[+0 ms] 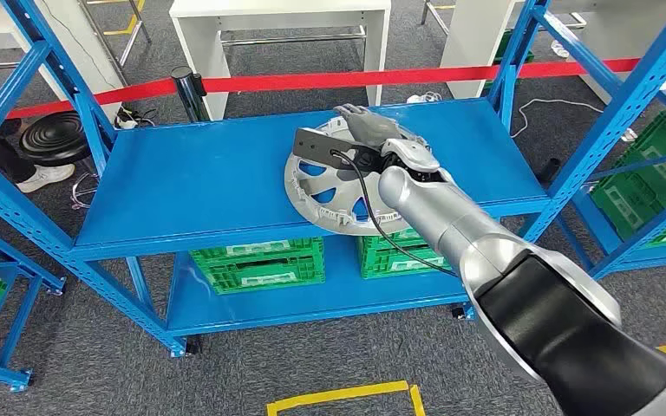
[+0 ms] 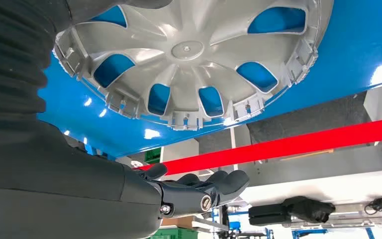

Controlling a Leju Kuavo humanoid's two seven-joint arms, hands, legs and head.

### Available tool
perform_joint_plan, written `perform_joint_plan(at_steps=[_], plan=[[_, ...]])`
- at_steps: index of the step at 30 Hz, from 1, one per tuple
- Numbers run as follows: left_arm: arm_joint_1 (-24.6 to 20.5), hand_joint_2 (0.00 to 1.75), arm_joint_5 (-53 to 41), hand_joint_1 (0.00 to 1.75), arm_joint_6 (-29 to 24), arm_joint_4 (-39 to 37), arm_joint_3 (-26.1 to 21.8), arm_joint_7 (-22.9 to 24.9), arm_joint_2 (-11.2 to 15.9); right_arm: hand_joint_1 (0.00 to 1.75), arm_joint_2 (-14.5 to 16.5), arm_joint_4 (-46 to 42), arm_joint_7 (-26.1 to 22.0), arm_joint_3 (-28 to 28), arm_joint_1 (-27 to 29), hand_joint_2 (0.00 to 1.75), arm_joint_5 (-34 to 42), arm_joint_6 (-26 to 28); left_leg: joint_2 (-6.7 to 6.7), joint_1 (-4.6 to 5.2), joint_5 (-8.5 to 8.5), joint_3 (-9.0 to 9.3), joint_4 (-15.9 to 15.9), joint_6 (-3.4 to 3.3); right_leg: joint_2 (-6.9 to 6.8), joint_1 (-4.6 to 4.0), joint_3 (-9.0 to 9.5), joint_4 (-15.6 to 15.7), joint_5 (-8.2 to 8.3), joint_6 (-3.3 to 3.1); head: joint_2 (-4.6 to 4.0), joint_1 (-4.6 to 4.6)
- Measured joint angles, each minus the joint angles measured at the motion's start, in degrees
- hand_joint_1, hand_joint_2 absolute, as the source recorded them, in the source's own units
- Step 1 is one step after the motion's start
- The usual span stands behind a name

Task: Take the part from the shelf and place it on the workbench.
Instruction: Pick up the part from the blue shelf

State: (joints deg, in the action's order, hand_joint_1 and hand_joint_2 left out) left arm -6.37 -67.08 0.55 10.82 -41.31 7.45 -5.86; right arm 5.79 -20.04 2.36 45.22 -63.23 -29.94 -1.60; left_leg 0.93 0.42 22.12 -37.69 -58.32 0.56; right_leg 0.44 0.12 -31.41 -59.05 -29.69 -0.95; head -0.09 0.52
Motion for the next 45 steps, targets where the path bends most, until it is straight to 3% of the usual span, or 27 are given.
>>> perform_joint_plan(at_steps=[4,10,20,42,43,45], plan=[[-0.20,0.00,-0.14,0.00,0.03,0.00,0.00,0.33,0.00,0.00,0.00,0.01,0.79,0.00,0.50,1.75,-0.44,-0.81,0.00,0.00,0.00,0.00,0.00,0.00,0.00,0.00,0.00,0.00,0.00,0.00,-0.02,0.00],[-0.74,0.00,-0.37,0.00,0.29,0.00,0.04,1.25,0.00,0.00,0.03,0.66,4.54,0.01,3.51,1.75,-0.79,-6.48,0.01,0.00,0.02,0.01,0.00,-0.02,-0.01,-0.01,0.00,0.03,-0.01,0.00,-0.01,-0.01],[-1.36,0.00,-1.09,0.00,0.42,0.00,0.58,2.02,-0.02,0.00,0.45,1.14,4.59,0.04,7.01,1.75,-0.43,-6.53,0.00,0.00,0.02,-0.06,0.00,-0.03,-0.01,-0.01,-0.05,0.03,-0.01,0.00,-0.02,0.00],[-1.57,0.00,-1.25,0.00,0.42,0.00,0.96,2.20,-0.02,0.00,0.48,1.18,4.83,0.04,8.04,1.75,-0.21,-6.68,0.00,0.00,0.02,-0.07,0.00,-0.03,-0.01,-0.01,-0.05,0.03,-0.01,0.00,-0.02,0.00],[-1.57,0.00,-1.26,0.00,0.42,0.00,0.96,2.23,-0.02,0.07,0.48,1.18,4.83,0.04,8.07,1.75,-0.16,-6.73,0.00,0.00,0.02,-0.07,0.00,-0.03,-0.01,-0.01,-0.05,0.03,-0.01,0.00,-0.02,0.00],[-1.58,0.00,-1.30,0.00,0.42,0.00,0.97,2.28,-0.02,0.94,0.48,1.18,4.86,0.04,8.17,1.75,-0.05,-6.88,0.00,0.00,0.02,-0.07,0.00,-0.03,-0.01,-0.01,-0.05,0.03,-0.01,0.00,-0.02,0.00]])
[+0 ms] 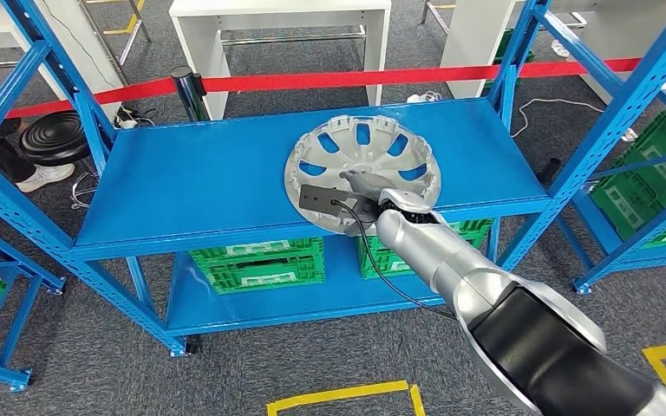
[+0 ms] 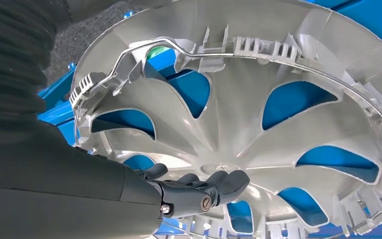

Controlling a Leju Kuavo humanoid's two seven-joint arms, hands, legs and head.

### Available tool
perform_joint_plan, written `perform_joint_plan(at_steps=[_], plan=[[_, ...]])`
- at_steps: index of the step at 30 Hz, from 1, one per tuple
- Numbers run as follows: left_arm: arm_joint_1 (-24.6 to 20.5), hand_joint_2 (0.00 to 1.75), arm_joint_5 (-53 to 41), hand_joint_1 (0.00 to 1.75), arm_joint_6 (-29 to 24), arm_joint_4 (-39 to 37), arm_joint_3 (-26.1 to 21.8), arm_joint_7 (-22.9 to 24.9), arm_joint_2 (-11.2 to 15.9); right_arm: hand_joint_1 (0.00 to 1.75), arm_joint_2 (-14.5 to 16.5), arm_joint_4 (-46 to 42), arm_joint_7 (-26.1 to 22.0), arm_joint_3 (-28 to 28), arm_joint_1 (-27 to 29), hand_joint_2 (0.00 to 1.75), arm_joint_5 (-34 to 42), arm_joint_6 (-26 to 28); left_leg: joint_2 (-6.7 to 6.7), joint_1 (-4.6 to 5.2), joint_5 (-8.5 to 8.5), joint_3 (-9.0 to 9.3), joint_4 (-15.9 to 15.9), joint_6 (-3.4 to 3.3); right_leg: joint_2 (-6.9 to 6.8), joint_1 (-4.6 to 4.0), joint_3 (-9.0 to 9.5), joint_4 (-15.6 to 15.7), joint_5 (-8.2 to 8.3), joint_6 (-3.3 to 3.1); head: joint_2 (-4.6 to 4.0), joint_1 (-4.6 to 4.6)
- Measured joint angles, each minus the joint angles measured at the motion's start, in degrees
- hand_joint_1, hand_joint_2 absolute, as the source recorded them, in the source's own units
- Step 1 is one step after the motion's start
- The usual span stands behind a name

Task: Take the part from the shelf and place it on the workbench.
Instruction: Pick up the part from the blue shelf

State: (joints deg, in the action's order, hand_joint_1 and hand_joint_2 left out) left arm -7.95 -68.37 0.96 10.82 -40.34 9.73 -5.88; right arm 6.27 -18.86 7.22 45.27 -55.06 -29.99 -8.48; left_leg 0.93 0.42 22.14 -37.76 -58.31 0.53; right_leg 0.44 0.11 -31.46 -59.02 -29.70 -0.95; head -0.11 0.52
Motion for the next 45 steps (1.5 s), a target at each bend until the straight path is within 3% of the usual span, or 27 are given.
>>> perform_joint_plan(at_steps=[2,34,35,39,45], plan=[[0.00,0.00,-0.03,0.00,0.00,0.00,0.01,0.02,0.00,1.75,0.00,0.00,0.17,0.00,0.15,1.75,0.24,-0.24,0.00,0.00,0.00,0.00,0.00,0.00,0.00,0.00,0.00,0.00,0.00,0.00,0.00,0.00],[-0.06,0.00,-0.09,0.00,-0.35,0.00,0.48,-0.27,0.00,1.75,-0.32,0.00,1.02,-0.31,1.35,1.75,1.14,-1.22,-0.02,0.00,0.01,0.00,0.00,-0.01,0.01,0.00,0.00,0.01,0.00,0.00,0.02,0.00],[-0.05,0.00,-0.03,0.00,-0.39,0.00,0.48,-0.32,0.00,1.71,-0.32,0.00,0.97,-0.31,1.35,1.75,1.10,-1.27,-0.02,0.00,0.01,0.00,0.00,-0.01,0.01,0.00,0.01,0.01,0.00,0.00,0.02,0.00],[-0.01,0.00,0.10,0.00,-0.48,0.00,0.47,-0.49,0.00,0.00,-0.31,0.00,0.84,-0.31,1.29,1.75,0.96,-1.30,-0.02,0.00,0.01,0.00,0.00,-0.01,0.01,0.00,0.01,0.01,0.00,0.00,0.00,0.00],[-0.01,0.00,0.13,0.00,-0.54,0.00,0.48,-0.51,0.00,0.00,-0.31,0.00,1.40,-0.31,0.72,1.75,0.54,-0.83,-0.02,0.00,0.01,0.05,0.00,-0.01,0.01,-0.01,0.01,0.01,0.00,0.00,0.00,0.00]])
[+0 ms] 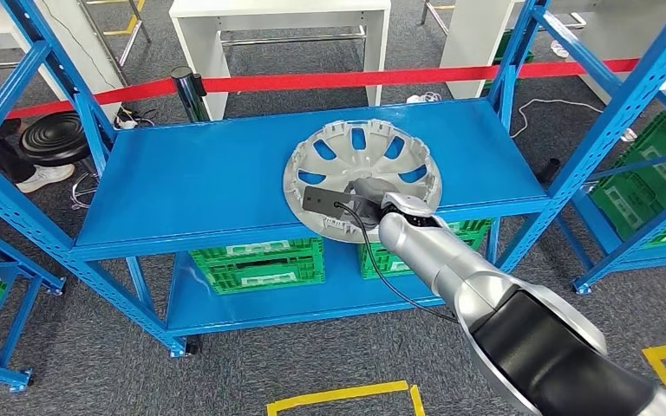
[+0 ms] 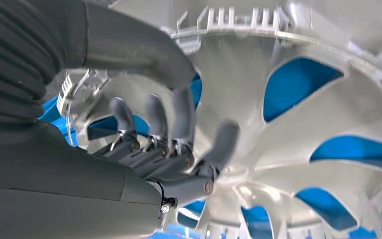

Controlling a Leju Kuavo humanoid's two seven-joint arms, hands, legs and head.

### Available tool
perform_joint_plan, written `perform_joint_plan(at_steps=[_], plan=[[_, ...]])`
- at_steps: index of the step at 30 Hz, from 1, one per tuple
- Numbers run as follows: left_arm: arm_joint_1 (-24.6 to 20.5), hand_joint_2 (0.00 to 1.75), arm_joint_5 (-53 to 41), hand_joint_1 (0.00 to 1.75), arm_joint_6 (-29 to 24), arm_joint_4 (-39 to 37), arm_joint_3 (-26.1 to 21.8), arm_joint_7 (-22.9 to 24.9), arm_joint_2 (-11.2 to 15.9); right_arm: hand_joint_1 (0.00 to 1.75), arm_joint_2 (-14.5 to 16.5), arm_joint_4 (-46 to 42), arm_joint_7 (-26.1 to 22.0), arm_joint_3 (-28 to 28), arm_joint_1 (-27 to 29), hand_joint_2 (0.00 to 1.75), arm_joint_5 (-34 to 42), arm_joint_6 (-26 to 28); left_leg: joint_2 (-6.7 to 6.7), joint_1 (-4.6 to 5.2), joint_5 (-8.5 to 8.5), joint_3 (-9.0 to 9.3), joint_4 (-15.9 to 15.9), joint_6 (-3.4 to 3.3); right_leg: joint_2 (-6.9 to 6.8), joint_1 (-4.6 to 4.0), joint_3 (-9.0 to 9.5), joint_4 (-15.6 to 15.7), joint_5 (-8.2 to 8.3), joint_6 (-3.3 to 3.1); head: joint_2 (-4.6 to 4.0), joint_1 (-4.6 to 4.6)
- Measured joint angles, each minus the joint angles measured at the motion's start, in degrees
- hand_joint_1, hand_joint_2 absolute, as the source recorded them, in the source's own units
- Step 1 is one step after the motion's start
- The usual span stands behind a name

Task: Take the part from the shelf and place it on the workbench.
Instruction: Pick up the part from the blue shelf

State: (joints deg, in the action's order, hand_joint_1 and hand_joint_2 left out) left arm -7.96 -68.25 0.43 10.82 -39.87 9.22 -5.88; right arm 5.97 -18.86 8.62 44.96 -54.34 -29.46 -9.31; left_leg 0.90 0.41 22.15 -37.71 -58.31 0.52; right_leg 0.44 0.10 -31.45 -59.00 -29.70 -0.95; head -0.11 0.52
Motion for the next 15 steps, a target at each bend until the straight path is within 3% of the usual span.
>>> perform_joint_plan(at_steps=[15], plan=[[0.22,0.00,-0.54,0.00,0.01,0.00,0.00,-0.63,0.16,0.00,0.03,0.00,-0.64,0.01,-0.74,1.75,-0.52,2.98,0.01,0.00,0.00,-0.01,0.00,0.00,0.00,0.01,0.03,0.00,0.00,0.00,0.00,0.00]])
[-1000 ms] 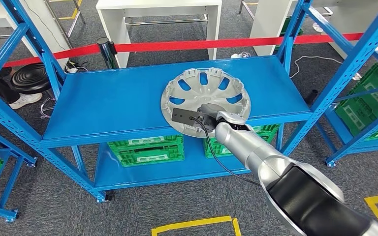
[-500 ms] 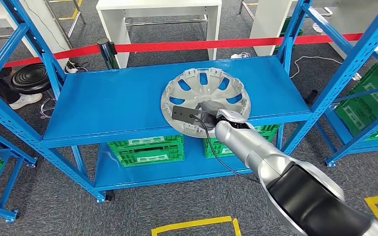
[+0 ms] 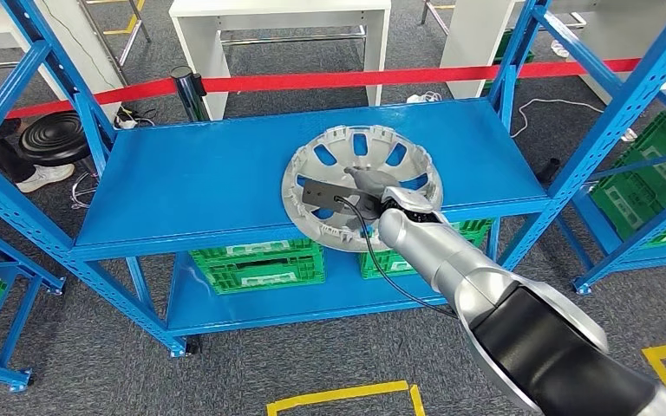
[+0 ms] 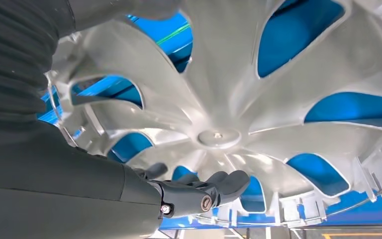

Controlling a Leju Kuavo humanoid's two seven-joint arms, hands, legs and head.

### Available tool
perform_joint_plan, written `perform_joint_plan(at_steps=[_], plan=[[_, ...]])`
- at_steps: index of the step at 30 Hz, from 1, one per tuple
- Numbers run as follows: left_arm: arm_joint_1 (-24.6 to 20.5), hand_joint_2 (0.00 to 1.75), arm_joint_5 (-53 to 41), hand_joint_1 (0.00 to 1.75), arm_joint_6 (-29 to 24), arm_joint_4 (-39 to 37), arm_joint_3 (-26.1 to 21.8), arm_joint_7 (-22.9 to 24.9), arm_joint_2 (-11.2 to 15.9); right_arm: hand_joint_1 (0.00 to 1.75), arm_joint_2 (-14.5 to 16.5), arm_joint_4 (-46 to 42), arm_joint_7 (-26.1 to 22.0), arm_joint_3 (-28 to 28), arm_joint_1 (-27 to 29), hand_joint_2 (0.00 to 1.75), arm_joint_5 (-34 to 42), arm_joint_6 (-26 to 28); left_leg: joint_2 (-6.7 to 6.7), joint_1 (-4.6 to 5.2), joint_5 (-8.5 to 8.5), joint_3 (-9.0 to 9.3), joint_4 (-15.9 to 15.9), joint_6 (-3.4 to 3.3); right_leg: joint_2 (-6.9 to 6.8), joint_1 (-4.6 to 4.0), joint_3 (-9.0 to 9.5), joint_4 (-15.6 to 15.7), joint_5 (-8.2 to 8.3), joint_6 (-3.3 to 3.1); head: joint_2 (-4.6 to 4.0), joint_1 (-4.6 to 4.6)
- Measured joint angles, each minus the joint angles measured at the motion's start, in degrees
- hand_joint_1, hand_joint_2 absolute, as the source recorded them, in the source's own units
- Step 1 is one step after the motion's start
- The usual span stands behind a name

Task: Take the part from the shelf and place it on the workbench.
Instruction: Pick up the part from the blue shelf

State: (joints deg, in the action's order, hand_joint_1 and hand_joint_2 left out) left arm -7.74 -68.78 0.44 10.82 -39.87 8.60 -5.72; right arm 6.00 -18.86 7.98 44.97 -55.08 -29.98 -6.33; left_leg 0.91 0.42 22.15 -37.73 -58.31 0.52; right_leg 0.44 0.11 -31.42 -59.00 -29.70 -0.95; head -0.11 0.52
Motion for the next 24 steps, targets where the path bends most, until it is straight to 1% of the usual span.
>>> perform_joint_plan(at_steps=[7,15,24], plan=[[0.48,0.00,0.28,0.00,-0.07,0.00,0.00,-0.30,0.03,0.00,0.66,-0.16,-1.37,0.01,0.12,1.75,-0.03,0.34,0.01,0.00,0.00,-0.02,0.00,0.00,0.01,-0.01,-0.01,-0.01,0.00,0.00,0.01,0.00],[0.95,0.00,1.51,0.00,-0.55,0.00,-0.13,-0.87,0.26,0.00,3.35,-1.62,-3.69,0.01,-0.26,1.75,0.51,1.12,0.04,-0.01,0.00,-0.04,0.01,0.00,0.01,-0.02,-0.06,-0.01,-0.02,-0.02,0.01,-0.01],[1.26,0.00,1.73,0.00,-0.64,0.00,-0.22,-0.95,0.32,0.00,3.80,-2.17,-4.78,0.01,-0.62,1.75,0.67,2.20,0.05,0.00,0.00,-0.07,0.00,0.00,-0.01,-0.01,-0.07,0.00,-0.02,-0.01,0.01,0.00]])
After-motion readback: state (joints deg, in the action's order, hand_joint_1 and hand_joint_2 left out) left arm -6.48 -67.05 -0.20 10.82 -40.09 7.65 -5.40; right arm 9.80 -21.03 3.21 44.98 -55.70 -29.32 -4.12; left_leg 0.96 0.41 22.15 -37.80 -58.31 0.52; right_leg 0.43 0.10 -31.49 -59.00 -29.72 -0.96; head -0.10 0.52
